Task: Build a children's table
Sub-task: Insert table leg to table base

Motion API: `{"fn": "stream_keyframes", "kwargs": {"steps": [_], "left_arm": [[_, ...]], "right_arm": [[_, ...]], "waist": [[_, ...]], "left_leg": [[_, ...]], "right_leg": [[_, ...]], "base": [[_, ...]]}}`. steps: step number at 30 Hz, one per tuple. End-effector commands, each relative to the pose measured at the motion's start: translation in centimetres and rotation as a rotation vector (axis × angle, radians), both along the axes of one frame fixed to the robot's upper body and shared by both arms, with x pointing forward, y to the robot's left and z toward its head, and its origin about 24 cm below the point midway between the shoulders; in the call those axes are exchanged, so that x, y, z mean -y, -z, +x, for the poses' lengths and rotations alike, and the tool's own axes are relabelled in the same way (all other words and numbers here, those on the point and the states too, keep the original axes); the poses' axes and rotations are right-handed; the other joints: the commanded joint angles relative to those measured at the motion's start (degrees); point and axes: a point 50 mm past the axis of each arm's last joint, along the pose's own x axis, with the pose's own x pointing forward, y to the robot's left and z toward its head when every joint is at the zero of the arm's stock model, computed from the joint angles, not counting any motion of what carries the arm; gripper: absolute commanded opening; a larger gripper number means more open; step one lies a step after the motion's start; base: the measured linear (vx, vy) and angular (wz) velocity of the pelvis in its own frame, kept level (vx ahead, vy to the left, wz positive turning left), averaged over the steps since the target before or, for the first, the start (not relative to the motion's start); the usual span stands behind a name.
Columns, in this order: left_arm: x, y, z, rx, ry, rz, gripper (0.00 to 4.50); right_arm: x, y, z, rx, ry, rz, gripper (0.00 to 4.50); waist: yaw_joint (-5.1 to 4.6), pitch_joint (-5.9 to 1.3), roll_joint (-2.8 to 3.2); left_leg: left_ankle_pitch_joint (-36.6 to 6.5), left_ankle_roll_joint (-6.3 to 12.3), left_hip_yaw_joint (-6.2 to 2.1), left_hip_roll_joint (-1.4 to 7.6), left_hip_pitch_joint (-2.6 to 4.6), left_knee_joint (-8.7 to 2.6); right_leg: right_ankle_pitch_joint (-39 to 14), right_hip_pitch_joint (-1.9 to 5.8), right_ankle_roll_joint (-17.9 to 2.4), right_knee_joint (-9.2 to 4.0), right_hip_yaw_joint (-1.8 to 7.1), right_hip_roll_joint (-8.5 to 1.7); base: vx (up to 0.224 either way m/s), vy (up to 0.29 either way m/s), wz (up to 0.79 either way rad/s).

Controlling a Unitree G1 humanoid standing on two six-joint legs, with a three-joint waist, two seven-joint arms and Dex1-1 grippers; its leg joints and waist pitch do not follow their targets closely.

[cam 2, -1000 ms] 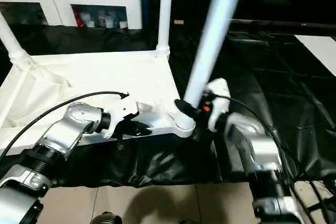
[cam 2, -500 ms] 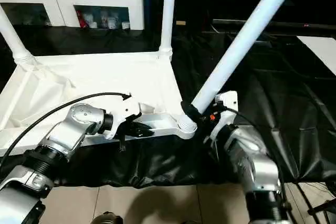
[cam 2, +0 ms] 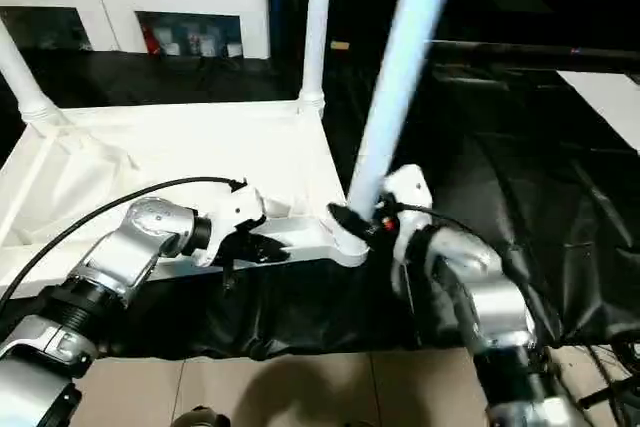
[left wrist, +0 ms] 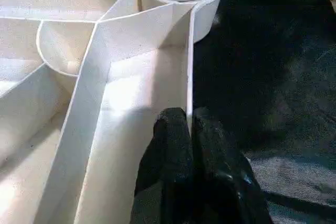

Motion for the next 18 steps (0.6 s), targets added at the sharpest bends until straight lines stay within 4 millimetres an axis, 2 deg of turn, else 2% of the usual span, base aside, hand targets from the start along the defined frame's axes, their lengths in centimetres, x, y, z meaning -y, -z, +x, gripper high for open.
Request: {"fn": "stream_keyframes", "kwargs": {"steps": [1,8,9,10,11,12,13,15,17,18], "left_arm": [[1.1,-2.7,0.5,0.088,0.066,-0.074,0.0],[0.7,-3.3,0.0,0.078,0.206,-0.067,0.0],[0.7,-3.4,0.0,0.077,0.21,-0.066,0.0],[0.5,-3.5,0.0,0.071,0.224,-0.06,0.0],[0.5,-3.5,0.0,0.071,0.224,-0.06,0.0],[0.2,-3.8,0.2,0.071,0.228,-0.043,0.0],[0.1,-3.9,0.3,0.072,0.228,-0.036,0.0],[-0.1,-4.0,0.5,0.075,0.229,-0.026,0.0],[-0.3,-4.2,0.9,0.082,0.21,-0.02,0.0],[-0.4,-4.3,1.1,0.088,0.196,-0.018,0.0]], "right_arm": [[0.0,3.4,-1.4,-0.155,-0.066,-0.085,1.88],[0.2,3.3,-1.9,-0.127,-0.218,-0.023,1.88],[0.2,3.3,-1.9,-0.126,-0.224,-0.022,1.88],[0.3,3.4,-2.0,-0.128,-0.246,-0.022,1.88],[0.3,3.4,-2.0,-0.128,-0.246,-0.022,1.88],[0.4,3.5,-2.2,-0.136,-0.291,-0.031,1.88],[0.5,3.6,-2.3,-0.139,-0.308,-0.036,1.88],[0.4,3.7,-2.4,-0.147,-0.346,-0.036,1.88],[0.4,3.7,-2.3,-0.153,-0.37,-0.027,1.88],[0.3,3.7,-2.3,-0.16,-0.377,-0.021,1.88]], "waist": [[-0.21,-3.17,-0.44],[-0.61,-1.8,-0.5],[-0.69,-1.78,-0.43],[-0.76,-1.41,-0.29],[-0.85,-1.47,-0.3],[-0.94,-0.9,-0.31],[-1.02,-0.77,0.11],[-1.11,-0.36,-0.11],[-0.97,-0.03,-0.31],[-0.94,0.14,-0.35]], "left_leg": [[-24.3,0.67,-0.1,0.04,1.41,-4.34],[-29.0,0.43,-0.64,0.05,1.83,-4.8],[-29.5,0.34,-0.8,0.17,1.89,-4.99],[-30.5,0.32,-0.96,0.3,1.95,-5.34],[-30.6,0.25,-1.05,0.36,1.95,-5.42],[-31.7,0.2,-1.16,0.5,1.97,-5.71],[-32.9,-0.06,-1.39,0.7,2.42,-5.84],[-34.2,-0.4,-1.55,0.66,2.35,-6.02],[-34.1,-0.48,-1.51,0.57,2.63,-5.87],[-33.7,-0.49,-1.55,0.55,2.47,-5.94]], "right_leg": [[-32.6,2.08,-4.8,-6.13,0.52,-1.84],[-37.2,1.42,-3.6,-7.04,0.16,-1.84],[-36.8,1.63,-3.9,-7.01,0.06,-1.89],[-36.3,1.66,-4.3,-7.16,-0.08,-1.86],[-35.7,1.85,-4.5,-7.1,-0.17,-1.96],[-35.4,1.81,-5.0,-7.21,-0.35,-1.99],[-34.4,1.85,-5.9,-7.27,-0.49,-2.11],[-34.3,2.04,-6.4,-7.41,-0.65,-2.2],[-35.3,1.8,-6.7,-7.6,-0.51,-2.54],[-35.8,1.94,-6.8,-7.57,-0.51,-2.61]], "base": [[0.0,0.0,0.0],[0.0,0.0,0.0],[0.0,0.0,0.0],[0.0,0.0,0.0],[0.0,0.0,0.0],[0.0,0.0,0.0],[0.0,0.0,0.0],[0.0,0.0,0.0],[0.0,0.0,0.0],[0.0,0.0,0.0]]}}
